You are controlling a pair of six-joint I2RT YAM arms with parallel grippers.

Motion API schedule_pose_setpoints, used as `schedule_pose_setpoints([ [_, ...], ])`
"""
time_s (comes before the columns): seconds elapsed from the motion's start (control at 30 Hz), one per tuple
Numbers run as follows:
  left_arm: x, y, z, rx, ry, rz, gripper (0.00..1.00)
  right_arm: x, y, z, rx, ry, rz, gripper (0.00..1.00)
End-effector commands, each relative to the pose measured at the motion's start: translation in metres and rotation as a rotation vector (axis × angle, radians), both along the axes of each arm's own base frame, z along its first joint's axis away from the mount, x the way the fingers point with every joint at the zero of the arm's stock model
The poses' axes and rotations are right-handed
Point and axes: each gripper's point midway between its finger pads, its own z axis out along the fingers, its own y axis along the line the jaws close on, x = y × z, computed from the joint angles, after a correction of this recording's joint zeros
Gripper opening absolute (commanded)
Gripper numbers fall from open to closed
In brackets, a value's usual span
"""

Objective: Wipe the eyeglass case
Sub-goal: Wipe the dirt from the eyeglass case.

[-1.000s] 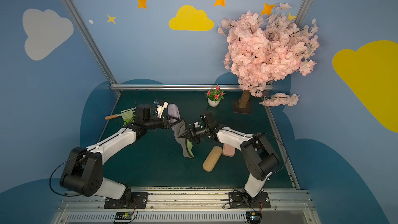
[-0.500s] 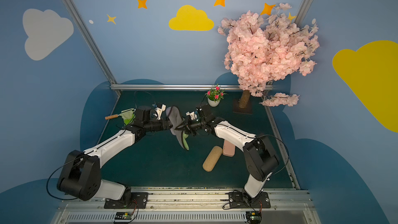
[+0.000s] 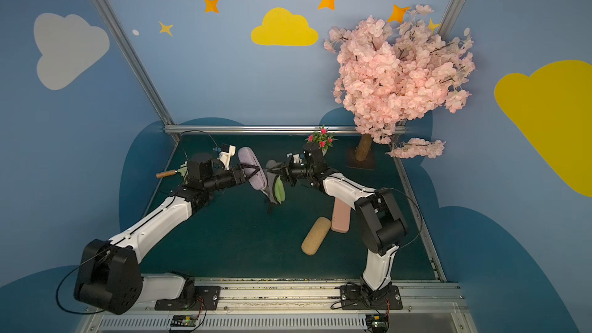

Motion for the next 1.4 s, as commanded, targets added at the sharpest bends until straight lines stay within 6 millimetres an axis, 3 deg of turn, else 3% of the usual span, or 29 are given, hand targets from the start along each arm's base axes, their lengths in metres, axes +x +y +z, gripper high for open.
schedule_pose_setpoints([
  [0.0, 0.003, -0.006, 0.003, -0.037, -0.016, -0.004, 0.15, -0.012, 0.035, 0.008, 0.16, 0.079, 0.058, 0.0],
  [0.17, 0.019, -0.006, 0.006, -0.025, -0.041, 0.012, 0.15, -0.067, 0.06, -0.016, 0.171, 0.176, 0.143, 0.0],
  [0.27, 0.024, -0.005, 0.006, -0.009, -0.043, 0.008, 0.16, -0.101, 0.055, -0.037, 0.134, 0.212, 0.198, 0.0],
  [0.3, 0.024, -0.004, 0.006, -0.003, -0.043, 0.004, 0.16, -0.103, 0.049, -0.042, 0.127, 0.216, 0.199, 0.0],
  [0.4, 0.018, -0.005, -0.003, 0.006, -0.021, -0.025, 0.16, -0.091, 0.016, -0.057, 0.075, 0.201, 0.154, 0.0],
  [0.53, -0.001, -0.016, -0.019, -0.01, 0.009, -0.096, 0.15, -0.052, -0.019, -0.043, 0.03, 0.122, 0.096, 0.0],
  [0.63, -0.015, -0.025, -0.039, 0.002, 0.055, -0.166, 0.15, -0.035, -0.024, -0.033, -0.032, 0.074, 0.098, 0.0],
  [0.73, -0.02, -0.027, -0.054, 0.011, 0.076, -0.189, 0.14, -0.03, -0.026, -0.054, -0.172, 0.084, 0.105, 0.0],
  [0.8, -0.021, -0.031, -0.053, -0.012, 0.062, -0.2, 0.15, -0.029, -0.016, -0.062, -0.153, 0.108, 0.117, 0.0],
  [0.9, -0.02, -0.039, -0.05, -0.035, 0.048, -0.229, 0.14, -0.041, 0.006, -0.055, -0.082, 0.116, 0.166, 0.0],
  [1.0, -0.014, -0.04, -0.05, -0.04, 0.038, -0.239, 0.14, -0.076, 0.02, -0.036, -0.044, 0.088, 0.255, 0.0],
  [1.13, -0.001, -0.032, -0.044, -0.057, 0.013, -0.217, 0.14, -0.132, 0.022, -0.035, -0.004, 0.113, 0.364, 0.0],
  [1.2, 0.004, -0.027, -0.041, -0.062, 0.006, -0.203, 0.14, -0.146, 0.021, -0.035, 0.045, 0.144, 0.391, 0.0],
  [1.27, 0.007, -0.023, -0.038, -0.061, 0.002, -0.19, 0.14, -0.145, 0.013, -0.038, 0.054, 0.165, 0.383, 0.0],
  [1.37, 0.001, -0.019, -0.048, -0.014, 0.049, -0.188, 0.14, -0.119, -0.008, -0.038, -0.01, 0.107, 0.33, 0.0],
])
